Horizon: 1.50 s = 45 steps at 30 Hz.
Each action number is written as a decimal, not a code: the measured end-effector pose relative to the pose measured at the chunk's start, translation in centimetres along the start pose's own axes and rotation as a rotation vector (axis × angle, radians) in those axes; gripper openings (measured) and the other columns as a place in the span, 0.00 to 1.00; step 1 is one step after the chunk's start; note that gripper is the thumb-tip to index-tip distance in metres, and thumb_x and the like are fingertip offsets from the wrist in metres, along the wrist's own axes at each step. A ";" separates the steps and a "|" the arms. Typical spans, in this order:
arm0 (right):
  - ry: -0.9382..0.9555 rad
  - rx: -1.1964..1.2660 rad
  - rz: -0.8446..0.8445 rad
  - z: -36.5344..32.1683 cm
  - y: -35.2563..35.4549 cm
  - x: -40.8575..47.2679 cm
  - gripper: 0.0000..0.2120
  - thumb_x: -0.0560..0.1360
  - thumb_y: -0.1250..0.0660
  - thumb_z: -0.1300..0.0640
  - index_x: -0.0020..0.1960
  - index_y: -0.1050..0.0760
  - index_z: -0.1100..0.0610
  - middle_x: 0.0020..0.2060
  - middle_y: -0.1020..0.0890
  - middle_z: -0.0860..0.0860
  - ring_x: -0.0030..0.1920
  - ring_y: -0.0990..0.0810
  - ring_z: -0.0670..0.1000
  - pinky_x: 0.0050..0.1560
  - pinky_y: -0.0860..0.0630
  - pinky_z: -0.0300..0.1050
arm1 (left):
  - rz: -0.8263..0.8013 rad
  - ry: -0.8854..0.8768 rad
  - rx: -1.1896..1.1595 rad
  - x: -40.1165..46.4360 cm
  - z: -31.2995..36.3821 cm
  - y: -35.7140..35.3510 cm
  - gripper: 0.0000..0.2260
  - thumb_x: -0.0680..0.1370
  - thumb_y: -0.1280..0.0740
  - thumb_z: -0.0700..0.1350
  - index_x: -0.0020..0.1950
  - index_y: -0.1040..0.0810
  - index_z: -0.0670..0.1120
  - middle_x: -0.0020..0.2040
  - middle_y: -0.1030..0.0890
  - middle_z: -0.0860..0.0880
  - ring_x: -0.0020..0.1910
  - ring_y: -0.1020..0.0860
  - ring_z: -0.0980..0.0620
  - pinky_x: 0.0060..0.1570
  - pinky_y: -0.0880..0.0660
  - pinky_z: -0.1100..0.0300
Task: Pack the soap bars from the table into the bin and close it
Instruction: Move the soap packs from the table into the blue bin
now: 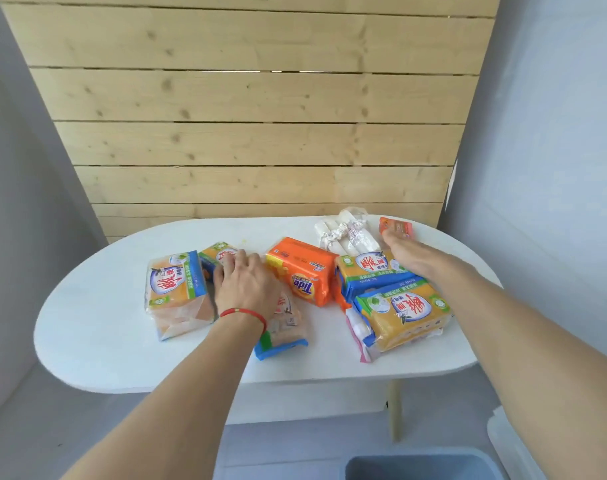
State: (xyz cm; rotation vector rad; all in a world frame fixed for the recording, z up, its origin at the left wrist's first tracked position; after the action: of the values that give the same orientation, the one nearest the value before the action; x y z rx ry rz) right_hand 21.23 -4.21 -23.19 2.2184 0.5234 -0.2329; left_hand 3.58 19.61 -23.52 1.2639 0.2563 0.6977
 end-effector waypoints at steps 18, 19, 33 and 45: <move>0.093 -0.420 0.320 10.4 4.2 -7.3 0.39 0.66 0.25 0.40 0.70 0.36 0.52 0.65 0.30 0.55 0.66 0.27 0.60 0.61 0.26 0.52 | 0.147 -0.406 -0.381 -5.4 8.8 3.9 0.13 0.71 0.35 0.41 0.55 0.26 0.43 0.53 0.22 0.44 0.53 0.26 0.42 0.49 0.28 0.51; 0.070 -0.382 0.318 11.0 3.9 -8.3 0.44 0.64 0.26 0.37 0.73 0.39 0.51 0.65 0.30 0.55 0.66 0.27 0.61 0.61 0.26 0.52 | 0.113 -0.432 -0.433 -5.8 8.8 4.0 0.12 0.72 0.34 0.43 0.55 0.25 0.44 0.52 0.22 0.45 0.53 0.25 0.43 0.48 0.28 0.53; 0.017 0.917 -0.078 15.2 3.9 -19.2 0.20 0.73 0.39 0.54 0.60 0.21 0.63 0.48 0.17 0.64 0.39 0.20 0.58 0.38 0.20 0.51 | -0.167 -0.496 -0.089 -12.5 15.1 1.7 0.33 0.73 0.36 0.66 0.67 0.29 0.42 0.59 0.25 0.39 0.60 0.27 0.38 0.61 0.31 0.51; -0.262 0.308 -0.325 27.8 -8.3 -24.0 0.11 0.60 0.34 0.53 0.39 0.29 0.55 0.35 0.27 0.52 0.35 0.33 0.50 0.35 0.36 0.44 | -1.134 0.503 -0.766 -29.5 7.4 -14.5 0.18 0.67 0.22 0.44 0.52 0.19 0.38 0.45 0.14 0.40 0.43 0.15 0.42 0.49 0.18 0.47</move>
State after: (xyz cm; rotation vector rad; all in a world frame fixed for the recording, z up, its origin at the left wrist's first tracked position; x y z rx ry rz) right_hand -3.76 -27.72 -38.69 2.3370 0.7398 -0.8101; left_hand -10.23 -6.05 -40.42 0.0756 0.9239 0.0542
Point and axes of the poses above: each hand's wrist, its own x-axis towards the middle knuckle, its own y-axis out of the back of the hand, z = x × y, the point moved 5 cm from there along x, towards the middle knuckle
